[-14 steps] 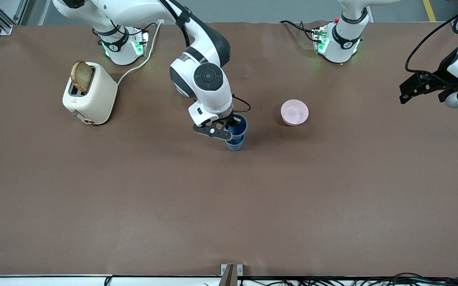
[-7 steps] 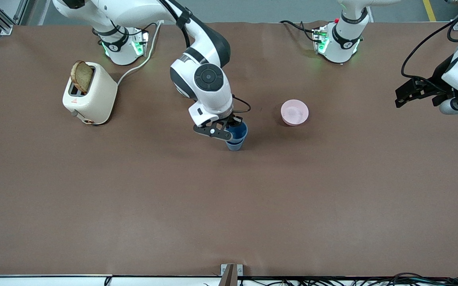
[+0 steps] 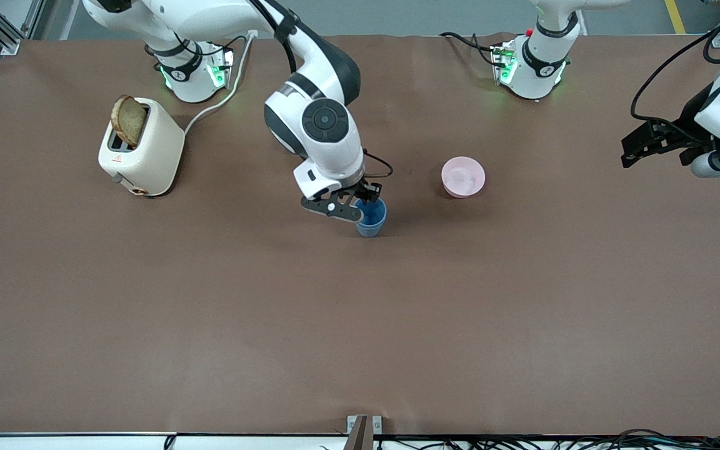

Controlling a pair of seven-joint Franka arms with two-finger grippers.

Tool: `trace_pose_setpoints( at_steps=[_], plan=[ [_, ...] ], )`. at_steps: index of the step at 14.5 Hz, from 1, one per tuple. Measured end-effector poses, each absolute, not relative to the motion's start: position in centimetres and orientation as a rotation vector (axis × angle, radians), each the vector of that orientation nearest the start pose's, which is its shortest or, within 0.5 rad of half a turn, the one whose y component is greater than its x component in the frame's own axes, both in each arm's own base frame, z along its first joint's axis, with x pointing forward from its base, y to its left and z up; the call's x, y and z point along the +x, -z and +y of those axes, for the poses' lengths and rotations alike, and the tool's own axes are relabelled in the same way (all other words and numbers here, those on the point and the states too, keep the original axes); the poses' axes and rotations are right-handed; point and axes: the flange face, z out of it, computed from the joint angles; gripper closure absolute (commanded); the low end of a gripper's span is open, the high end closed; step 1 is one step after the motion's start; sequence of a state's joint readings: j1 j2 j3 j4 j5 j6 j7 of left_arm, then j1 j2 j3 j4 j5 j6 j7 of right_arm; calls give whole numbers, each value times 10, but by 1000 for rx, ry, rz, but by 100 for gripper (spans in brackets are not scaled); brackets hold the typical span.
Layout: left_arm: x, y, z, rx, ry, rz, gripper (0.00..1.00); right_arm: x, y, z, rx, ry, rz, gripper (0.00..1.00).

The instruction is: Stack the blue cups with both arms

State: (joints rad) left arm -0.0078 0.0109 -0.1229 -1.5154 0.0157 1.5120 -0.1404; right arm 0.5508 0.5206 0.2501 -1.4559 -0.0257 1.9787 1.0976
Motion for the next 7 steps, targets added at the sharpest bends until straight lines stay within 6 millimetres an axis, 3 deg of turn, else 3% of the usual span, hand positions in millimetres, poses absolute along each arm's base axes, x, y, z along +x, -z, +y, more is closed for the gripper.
trace_pose_setpoints(
  at_steps=[1,3,5,7],
  plan=[
    [547,-640,-70,-3125,-17,-16,0,521,-426,462,-3017,-75,529,0],
    [546,-641,-71,-3125,-14,-14,0,544,-508,395,-2986,15,623,0],
    [546,-641,-70,-3125,-14,-15,0,558,-573,310,-3002,91,657,0],
    [546,-641,-70,-3125,-14,-16,0,567,-611,213,-3092,113,646,0]
  ],
)
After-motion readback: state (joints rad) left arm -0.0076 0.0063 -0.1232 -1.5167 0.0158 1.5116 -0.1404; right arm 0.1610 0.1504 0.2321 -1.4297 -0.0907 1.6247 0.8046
